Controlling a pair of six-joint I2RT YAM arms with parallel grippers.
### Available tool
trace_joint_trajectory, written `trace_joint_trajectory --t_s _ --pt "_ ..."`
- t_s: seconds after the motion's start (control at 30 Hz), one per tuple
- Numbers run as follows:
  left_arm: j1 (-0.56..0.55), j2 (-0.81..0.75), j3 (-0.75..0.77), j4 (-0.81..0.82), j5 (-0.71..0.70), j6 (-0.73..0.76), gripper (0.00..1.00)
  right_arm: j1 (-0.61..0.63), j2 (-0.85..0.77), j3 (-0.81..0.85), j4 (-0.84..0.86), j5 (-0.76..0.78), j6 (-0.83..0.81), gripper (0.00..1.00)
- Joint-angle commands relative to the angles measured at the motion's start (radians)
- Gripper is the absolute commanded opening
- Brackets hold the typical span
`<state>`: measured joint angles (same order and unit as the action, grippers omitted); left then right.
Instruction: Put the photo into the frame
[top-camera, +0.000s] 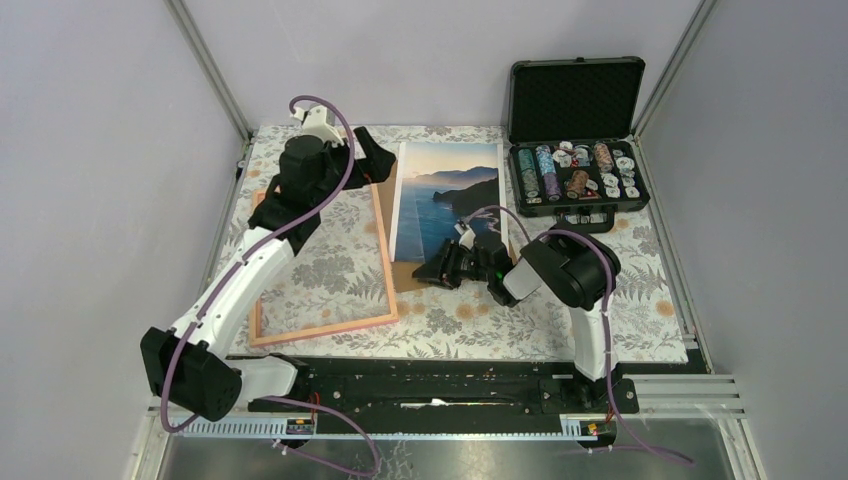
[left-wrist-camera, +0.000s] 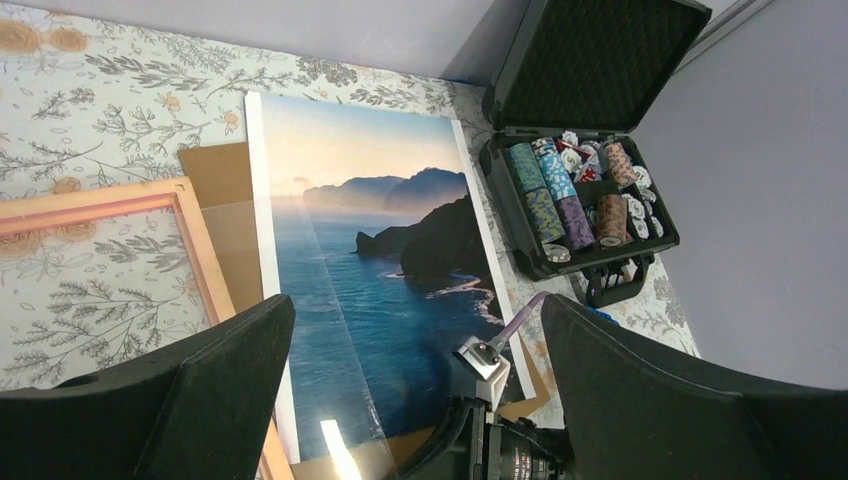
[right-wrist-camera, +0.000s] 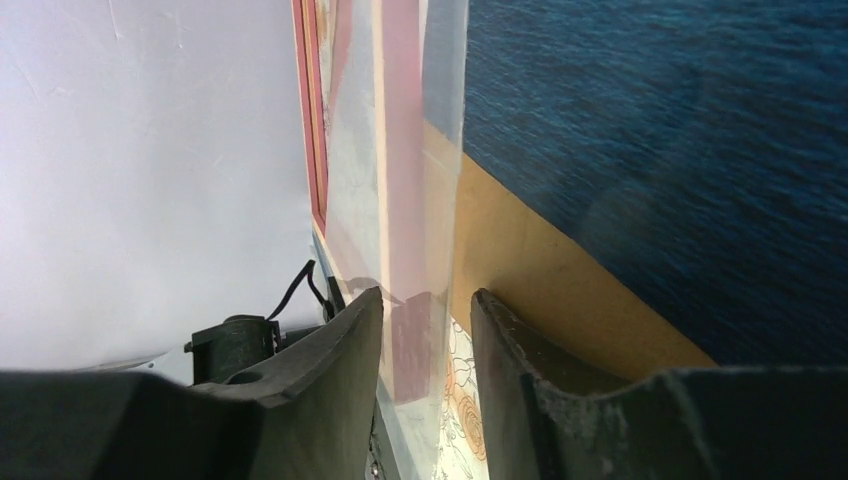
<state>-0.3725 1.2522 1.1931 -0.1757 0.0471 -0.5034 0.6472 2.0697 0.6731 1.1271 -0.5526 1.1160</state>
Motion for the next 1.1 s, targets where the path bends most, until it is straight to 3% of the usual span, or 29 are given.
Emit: trace_joint_trajectory --t_s 0.0,0.27,0.43,0.63,0.8,0.87,1.07 --pt "0.005 -0.049 0.042 0.034 -0.006 0.024 0.99 0.009 -0.061 0.032 -0.067 0.03 -0.053 0.48" --pt "0.037 -0.056 0.039 0.031 -0.028 0.033 0.99 0.01 -0.122 0.157 -0.336 0.076 -0.211 0.59" --pt "0.05 -0.042 0.045 0.024 -0.039 0.044 0.99 -0.001 -0.044 0.293 -0.357 0.071 -0.233 0.62" --pt "0.05 -0.026 0.034 0.028 -0.11 0.089 0.99 -0.012 0.103 0.538 -0.372 0.032 -0.266 0.59" --pt "0.051 -0.02 0.042 0.008 -0.166 0.116 0.99 -0.012 0.215 0.679 -0.382 -0.015 -0.25 0.46" --pt "0.05 -0.019 0.041 0.009 -0.172 0.123 0.99 -0.014 0.225 0.672 -0.373 -0.017 -0.266 0.42" --pt "0.025 0.01 0.059 -0.032 -0.249 0.135 0.99 -0.014 0.219 0.609 -0.279 0.001 -0.236 0.14"
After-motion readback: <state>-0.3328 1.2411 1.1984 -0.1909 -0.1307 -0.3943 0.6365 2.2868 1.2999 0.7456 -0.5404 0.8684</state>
